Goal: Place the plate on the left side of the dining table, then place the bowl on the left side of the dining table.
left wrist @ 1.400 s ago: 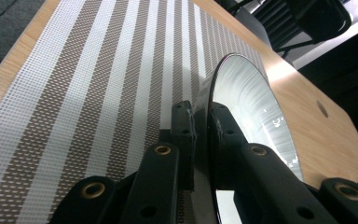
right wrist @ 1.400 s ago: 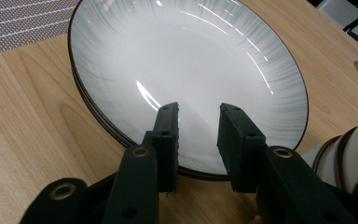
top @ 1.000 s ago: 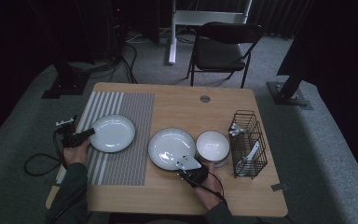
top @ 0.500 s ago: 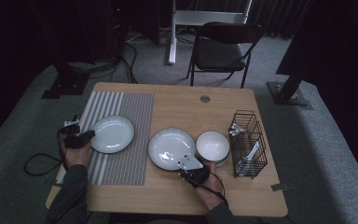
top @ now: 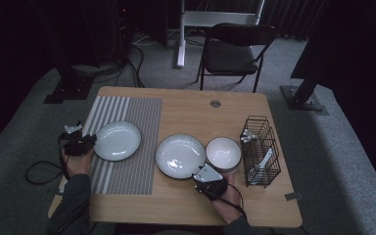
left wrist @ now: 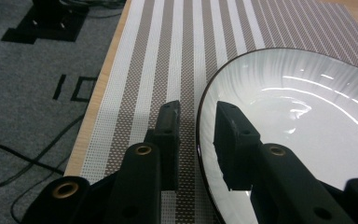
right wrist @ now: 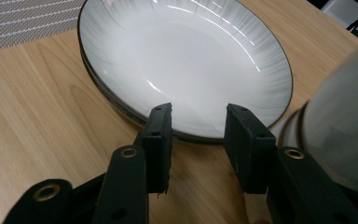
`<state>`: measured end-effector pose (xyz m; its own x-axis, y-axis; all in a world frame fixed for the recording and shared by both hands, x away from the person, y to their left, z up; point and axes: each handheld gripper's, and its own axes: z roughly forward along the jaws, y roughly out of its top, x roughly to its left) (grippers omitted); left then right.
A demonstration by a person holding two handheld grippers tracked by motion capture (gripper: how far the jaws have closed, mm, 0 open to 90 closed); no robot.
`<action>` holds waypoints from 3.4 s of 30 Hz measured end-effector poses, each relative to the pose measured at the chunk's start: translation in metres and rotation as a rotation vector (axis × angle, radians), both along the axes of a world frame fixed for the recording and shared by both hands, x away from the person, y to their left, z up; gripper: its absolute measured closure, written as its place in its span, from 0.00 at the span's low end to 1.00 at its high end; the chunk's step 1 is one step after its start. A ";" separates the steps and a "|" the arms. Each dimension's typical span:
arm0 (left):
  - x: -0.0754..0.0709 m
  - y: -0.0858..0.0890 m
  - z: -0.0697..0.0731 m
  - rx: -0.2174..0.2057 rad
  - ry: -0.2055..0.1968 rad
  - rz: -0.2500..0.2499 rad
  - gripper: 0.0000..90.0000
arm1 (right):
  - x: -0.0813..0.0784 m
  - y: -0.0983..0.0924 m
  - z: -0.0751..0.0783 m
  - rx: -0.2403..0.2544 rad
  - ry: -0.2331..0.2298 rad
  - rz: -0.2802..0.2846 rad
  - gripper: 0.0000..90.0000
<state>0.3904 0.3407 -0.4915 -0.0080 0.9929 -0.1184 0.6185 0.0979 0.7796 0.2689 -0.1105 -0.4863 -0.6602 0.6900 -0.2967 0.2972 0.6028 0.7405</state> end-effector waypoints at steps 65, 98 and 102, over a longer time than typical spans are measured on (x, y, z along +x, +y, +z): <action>0.010 -0.146 0.060 0.033 -0.101 -0.458 0.65 | -0.002 -0.030 -0.033 0.100 0.205 0.170 0.59; 0.008 -0.208 0.067 -0.004 -0.101 -0.642 0.66 | -0.007 -0.045 -0.039 0.167 0.247 0.190 0.54; 0.007 -0.218 0.068 0.002 -0.103 -0.666 0.66 | -0.007 -0.045 -0.039 0.167 0.247 0.190 0.54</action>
<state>0.3972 0.1230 -0.4238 0.6177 0.7819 -0.0840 0.4688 -0.2804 0.8376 0.2618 -0.1558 -0.5254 -0.8190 0.5738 -0.0053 0.3742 0.5411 0.7531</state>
